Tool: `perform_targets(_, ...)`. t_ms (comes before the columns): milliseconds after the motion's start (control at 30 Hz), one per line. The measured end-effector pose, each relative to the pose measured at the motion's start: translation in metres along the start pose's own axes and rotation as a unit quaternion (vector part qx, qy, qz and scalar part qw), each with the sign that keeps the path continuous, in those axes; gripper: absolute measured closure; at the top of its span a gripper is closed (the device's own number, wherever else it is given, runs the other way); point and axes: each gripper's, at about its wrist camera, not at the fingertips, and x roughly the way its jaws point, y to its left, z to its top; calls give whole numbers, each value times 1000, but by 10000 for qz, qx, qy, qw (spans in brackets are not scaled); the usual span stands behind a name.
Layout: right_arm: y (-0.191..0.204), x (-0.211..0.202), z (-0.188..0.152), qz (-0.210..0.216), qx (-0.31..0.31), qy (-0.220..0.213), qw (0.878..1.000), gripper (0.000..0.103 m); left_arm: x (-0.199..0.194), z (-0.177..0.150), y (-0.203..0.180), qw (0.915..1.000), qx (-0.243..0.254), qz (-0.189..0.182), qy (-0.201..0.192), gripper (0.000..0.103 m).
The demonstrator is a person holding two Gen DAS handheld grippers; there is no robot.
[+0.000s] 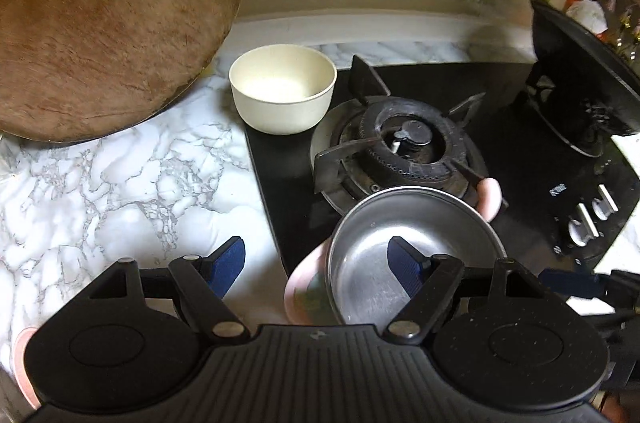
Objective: Organize plates and bowls
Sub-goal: 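Lift the pink pot off the stove with both grippers toward the steel bowl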
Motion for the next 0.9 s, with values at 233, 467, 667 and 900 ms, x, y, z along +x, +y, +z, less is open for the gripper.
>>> perform_targets(233, 2, 15, 3, -83, -4, 157, 9998, 22, 21, 6, -3, 9997, -93, 13, 219, 30)
perform_targets(467, 3, 24, 4, -37, 53, 346, 9994, 35, 34, 8, -7, 9990, -110, -85, 420, 57)
perform_targets(667, 3, 27, 2, 106, 207, 407, 9989, 48, 36, 10, -5, 9989, -182, 72, 433, 73)
perform_targets(900, 3, 25, 1, 182, 420, 362, 9983, 71, 31, 8, -6, 9990, -189, -1, 416, 81)
